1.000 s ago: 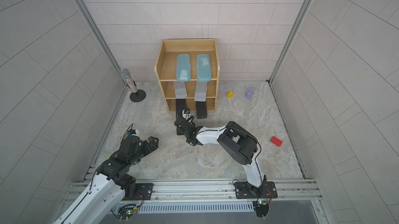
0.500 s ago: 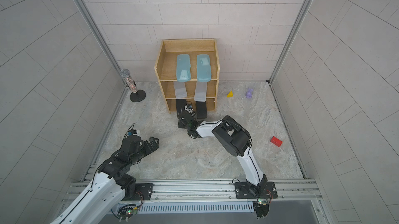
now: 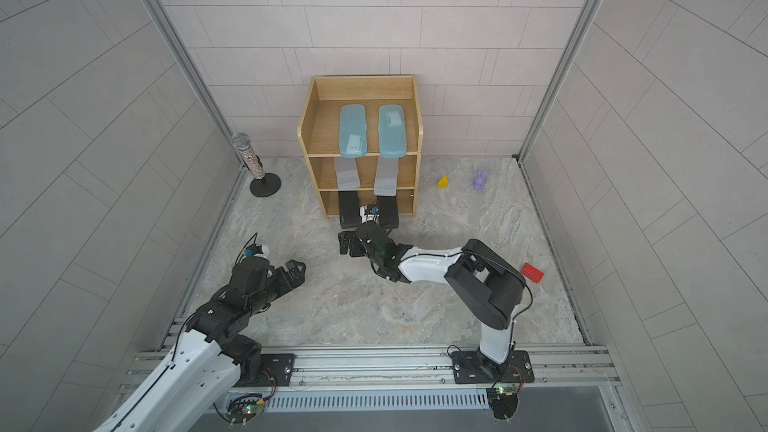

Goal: Place the pencil cases on the shelf according to color
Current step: Place the pencil case on the shelf, then reset both arms

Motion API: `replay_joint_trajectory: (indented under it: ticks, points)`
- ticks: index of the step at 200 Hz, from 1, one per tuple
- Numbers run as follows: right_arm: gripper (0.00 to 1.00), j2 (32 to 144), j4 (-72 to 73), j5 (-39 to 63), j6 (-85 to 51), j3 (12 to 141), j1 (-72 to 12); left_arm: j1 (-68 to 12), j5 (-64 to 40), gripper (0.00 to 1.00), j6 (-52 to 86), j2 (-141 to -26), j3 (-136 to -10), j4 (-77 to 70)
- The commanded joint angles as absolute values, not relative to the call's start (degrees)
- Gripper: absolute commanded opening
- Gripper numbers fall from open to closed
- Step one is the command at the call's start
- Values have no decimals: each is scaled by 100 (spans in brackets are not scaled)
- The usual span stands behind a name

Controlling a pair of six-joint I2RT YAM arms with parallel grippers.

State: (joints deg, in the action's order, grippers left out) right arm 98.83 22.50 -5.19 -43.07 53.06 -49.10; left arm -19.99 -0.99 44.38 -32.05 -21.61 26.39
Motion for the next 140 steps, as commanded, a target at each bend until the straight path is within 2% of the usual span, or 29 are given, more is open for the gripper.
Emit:
replay_joint_trajectory:
  ticks: [1,22,47,59,89,118,140]
  points:
    - [100,9067,1876,-1076,-3842,4811,-4983,-1979,62,100,4296,-3112,-2387,2525]
    - [100,8257,1083,-1974,-3459,4406,-4983,-1984,324,100,3942,-3095,-2537,2423]
    - [100,7267,232,-3739,-2820,4049,-4947,-1986,1002,100,3445,-3062,-2661,2338]
    - [100,6793,-96,-4120,-2340,3951,-4844,-1984,1331,100,3290,-3193,-2837,2425]
    - [100,5382,-509,-4578,-1664,3633,-4520,-1979,1531,100,3110,-3598,-2948,1815]
    - [100,4209,316,-4177,-913,2733,-3537,-1978,2241,100,2841,-3864,-2709,947]
    - [100,3748,466,-4163,-744,2421,-2930,-1974,2272,100,2805,-4260,-2765,366]
